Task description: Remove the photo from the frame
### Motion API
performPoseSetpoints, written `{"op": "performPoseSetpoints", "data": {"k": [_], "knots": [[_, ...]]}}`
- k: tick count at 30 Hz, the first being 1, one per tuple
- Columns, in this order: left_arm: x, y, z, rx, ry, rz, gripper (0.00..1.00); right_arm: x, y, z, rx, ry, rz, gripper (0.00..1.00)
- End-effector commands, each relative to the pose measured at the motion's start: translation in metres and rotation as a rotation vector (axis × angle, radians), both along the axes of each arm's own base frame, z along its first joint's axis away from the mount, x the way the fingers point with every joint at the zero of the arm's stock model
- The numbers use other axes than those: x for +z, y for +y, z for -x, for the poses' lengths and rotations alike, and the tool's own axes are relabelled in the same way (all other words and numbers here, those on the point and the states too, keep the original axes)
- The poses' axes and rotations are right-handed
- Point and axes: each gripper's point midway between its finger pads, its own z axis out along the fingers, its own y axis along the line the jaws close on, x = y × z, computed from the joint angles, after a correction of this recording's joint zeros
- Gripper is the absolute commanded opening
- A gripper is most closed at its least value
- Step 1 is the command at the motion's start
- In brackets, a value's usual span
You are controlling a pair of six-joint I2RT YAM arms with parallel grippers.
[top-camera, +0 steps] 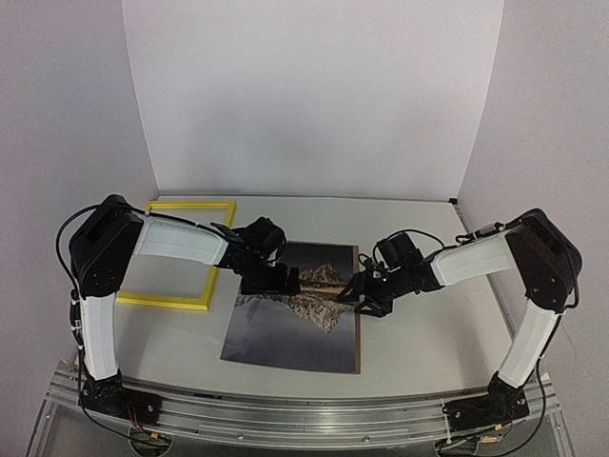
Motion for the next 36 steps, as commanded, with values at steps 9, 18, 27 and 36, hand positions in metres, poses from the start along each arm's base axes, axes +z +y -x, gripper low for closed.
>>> {"op": "performPoseSetpoints", "data": {"k": [9, 18, 27, 36], "knots": [[-0.036, 0.019, 0.035, 0.028, 0.168, -0.039, 0.99, 0.026, 0.043, -0.01, -0.029, -0.008, -0.251, 0.56], [-0.006, 0.022, 0.021, 0.039, 0.08, -0.059, 0.99, 0.009, -0.022, 0.014, -0.105, -0.019, 0.065, 0.56], [-0.004, 0.072, 0.006, 0.15, 0.012, -0.219, 1.0, -0.013, -0.043, 0.043, -0.101, 0.072, 0.163, 0.56], [-0.031, 0.119, 0.01, 0.23, 0.107, -0.205, 1.0, -0.01, -0.024, 0.037, -0.049, 0.051, 0.159, 0.55]]}}
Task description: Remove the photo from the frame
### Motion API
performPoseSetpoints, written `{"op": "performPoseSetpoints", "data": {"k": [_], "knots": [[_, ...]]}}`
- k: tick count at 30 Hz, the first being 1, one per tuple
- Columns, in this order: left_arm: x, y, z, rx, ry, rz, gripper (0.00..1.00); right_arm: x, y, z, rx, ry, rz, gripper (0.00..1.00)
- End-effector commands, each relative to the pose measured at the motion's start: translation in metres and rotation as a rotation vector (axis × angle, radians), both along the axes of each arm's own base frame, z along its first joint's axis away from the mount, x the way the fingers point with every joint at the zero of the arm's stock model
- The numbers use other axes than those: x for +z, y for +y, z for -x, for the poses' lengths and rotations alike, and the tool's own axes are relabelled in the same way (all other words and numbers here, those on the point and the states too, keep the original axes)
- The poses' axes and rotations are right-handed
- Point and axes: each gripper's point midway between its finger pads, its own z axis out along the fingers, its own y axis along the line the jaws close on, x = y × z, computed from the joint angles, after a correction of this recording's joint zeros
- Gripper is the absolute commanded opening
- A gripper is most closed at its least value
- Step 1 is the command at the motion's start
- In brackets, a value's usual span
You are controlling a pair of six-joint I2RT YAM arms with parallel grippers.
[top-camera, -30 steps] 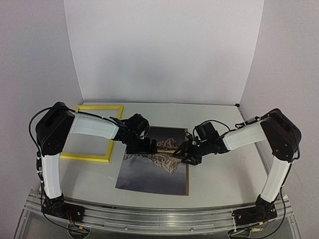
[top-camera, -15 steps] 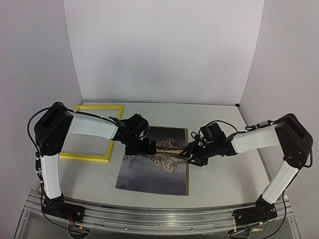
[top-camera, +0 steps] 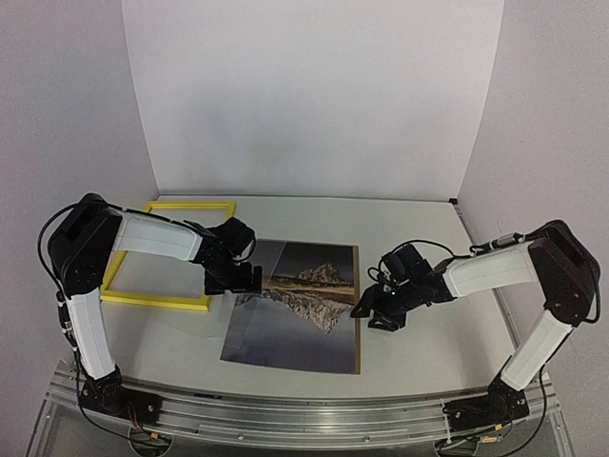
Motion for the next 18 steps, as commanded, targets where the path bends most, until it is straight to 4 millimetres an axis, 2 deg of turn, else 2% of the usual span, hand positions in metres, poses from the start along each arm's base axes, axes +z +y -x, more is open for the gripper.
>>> {"op": "performPoseSetpoints", "data": {"k": [1, 4, 8, 11, 14, 18], "knots": [[-0.019, 0.026, 0.021, 0.038, 0.092, -0.042, 1.0, -0.001, 0.007, -0.003, 0.029, -0.001, 0.035, 0.55], [-0.004, 0.033, 0.017, 0.052, 0.052, -0.064, 1.0, -0.001, 0.005, -0.006, 0.036, -0.026, 0.082, 0.55], [0.034, 0.03, 0.009, 0.051, -0.031, -0.032, 1.0, -0.002, -0.001, -0.008, 0.064, -0.049, 0.2, 0.53], [0.055, 0.026, 0.013, 0.029, -0.104, -0.129, 1.0, 0.0, -0.008, -0.011, 0.065, -0.084, 0.292, 0.53], [0.06, 0.005, 0.021, -0.047, -0.138, -0.25, 1.0, 0.001, -0.011, -0.013, 0.07, -0.108, 0.327, 0.53], [0.033, -0.013, 0.025, -0.104, -0.095, -0.375, 1.0, 0.002, -0.002, -0.016, 0.115, -0.149, 0.356, 0.53]]}}
